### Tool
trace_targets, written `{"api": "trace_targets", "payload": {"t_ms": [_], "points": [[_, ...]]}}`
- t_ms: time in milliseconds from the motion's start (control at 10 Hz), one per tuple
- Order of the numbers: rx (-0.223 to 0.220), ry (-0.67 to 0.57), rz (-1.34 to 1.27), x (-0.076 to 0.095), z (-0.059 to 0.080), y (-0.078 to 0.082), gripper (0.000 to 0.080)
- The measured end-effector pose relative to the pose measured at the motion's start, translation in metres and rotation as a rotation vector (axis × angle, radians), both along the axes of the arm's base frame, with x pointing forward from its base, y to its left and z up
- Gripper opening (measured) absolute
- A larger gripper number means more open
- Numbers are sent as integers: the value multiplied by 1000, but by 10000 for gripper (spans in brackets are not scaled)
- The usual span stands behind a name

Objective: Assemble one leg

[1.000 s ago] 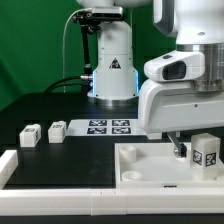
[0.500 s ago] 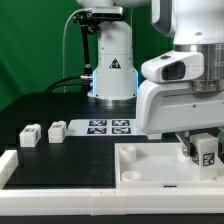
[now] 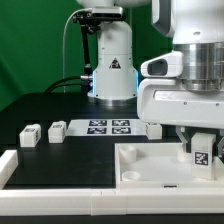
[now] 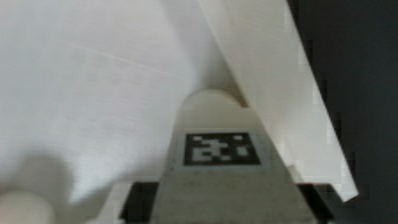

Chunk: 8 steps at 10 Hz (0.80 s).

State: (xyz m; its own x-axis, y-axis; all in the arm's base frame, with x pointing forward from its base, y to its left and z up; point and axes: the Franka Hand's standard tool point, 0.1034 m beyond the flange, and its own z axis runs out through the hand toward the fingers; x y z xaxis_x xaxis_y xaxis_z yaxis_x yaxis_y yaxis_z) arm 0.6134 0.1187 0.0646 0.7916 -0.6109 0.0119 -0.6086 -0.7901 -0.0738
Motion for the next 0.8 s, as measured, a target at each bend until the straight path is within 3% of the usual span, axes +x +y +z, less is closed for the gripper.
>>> {"api": "trace_targets", "payload": {"t_ms": [400,700,800], "points": [[27,19,-381,0,0,1,290],[25,17,-335,0,0,1,360],[22,13,-273,0,0,3,570]]}}
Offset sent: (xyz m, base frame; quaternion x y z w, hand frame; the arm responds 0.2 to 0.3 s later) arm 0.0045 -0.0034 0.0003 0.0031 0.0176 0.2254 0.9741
